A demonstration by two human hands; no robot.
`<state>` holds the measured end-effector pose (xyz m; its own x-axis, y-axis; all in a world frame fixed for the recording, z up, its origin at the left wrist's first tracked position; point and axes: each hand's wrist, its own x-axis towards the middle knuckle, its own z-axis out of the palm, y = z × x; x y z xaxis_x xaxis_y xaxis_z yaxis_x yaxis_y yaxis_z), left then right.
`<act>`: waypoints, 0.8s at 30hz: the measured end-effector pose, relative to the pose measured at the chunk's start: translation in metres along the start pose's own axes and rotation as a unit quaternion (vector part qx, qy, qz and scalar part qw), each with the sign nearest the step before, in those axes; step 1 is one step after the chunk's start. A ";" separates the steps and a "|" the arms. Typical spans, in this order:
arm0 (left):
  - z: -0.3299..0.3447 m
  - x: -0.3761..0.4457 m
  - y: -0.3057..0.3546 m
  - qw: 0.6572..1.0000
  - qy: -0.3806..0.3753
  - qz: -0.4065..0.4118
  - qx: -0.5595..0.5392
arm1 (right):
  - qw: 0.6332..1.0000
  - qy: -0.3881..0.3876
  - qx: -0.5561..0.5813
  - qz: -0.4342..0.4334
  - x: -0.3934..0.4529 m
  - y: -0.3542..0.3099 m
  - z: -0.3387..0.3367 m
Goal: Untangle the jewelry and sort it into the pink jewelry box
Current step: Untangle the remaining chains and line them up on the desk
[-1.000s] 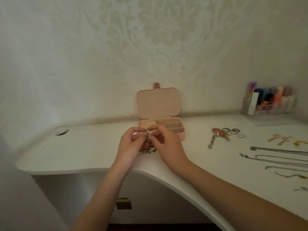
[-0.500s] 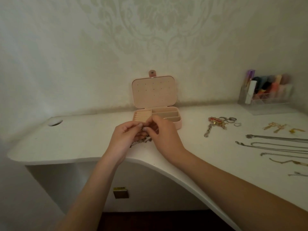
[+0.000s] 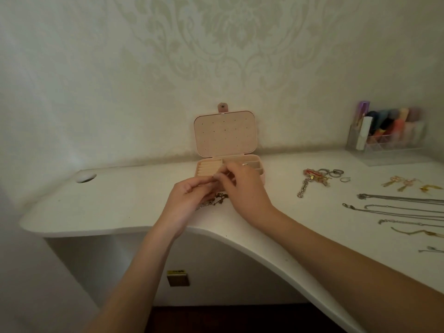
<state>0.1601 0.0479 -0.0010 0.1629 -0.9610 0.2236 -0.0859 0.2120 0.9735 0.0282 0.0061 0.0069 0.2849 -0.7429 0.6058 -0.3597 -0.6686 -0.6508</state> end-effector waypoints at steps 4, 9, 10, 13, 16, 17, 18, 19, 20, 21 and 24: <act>0.001 0.000 -0.003 0.996 0.023 0.012 0.082 | 0.973 -0.006 0.200 0.113 0.009 -0.017 -0.014; 0.006 0.004 -0.003 0.985 0.119 0.024 0.122 | 0.937 -0.001 0.297 0.182 0.020 -0.022 -0.034; 0.007 0.004 -0.002 0.978 0.144 0.033 0.147 | 0.938 0.005 0.295 0.180 0.022 -0.022 -0.037; 0.005 0.007 -0.005 0.968 0.201 0.027 0.147 | 0.935 0.048 0.304 0.179 0.030 -0.025 -0.049; 0.003 0.012 -0.009 0.968 0.225 0.007 0.109 | 0.934 0.068 0.303 0.174 0.037 -0.027 -0.060; 0.002 0.014 -0.009 0.967 0.243 -0.003 0.080 | 0.935 0.077 0.299 0.175 0.039 -0.026 -0.062; 0.001 0.016 -0.009 0.964 0.264 -0.013 0.028 | 0.937 0.093 0.286 0.175 0.041 -0.025 -0.064; 0.000 0.017 -0.007 0.960 0.278 -0.022 -0.037 | 0.941 0.110 0.268 0.175 0.042 -0.024 -0.067; -0.002 0.018 -0.005 0.955 0.278 -0.029 -0.098 | 0.943 0.126 0.255 0.176 0.044 -0.022 -0.071; -0.003 0.018 -0.003 0.952 0.269 -0.035 -0.140 | 0.942 0.138 0.248 0.177 0.046 -0.020 -0.075; -0.003 0.015 0.004 0.946 0.245 -0.052 -0.207 | 0.937 0.156 0.252 0.186 0.050 -0.014 -0.087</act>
<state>0.1652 0.0353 0.0064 0.5932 -0.8047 0.0219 0.3323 0.2696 0.9038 -0.0302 -0.0194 0.0863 -0.0786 -0.9347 0.3467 0.1041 -0.3536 -0.9296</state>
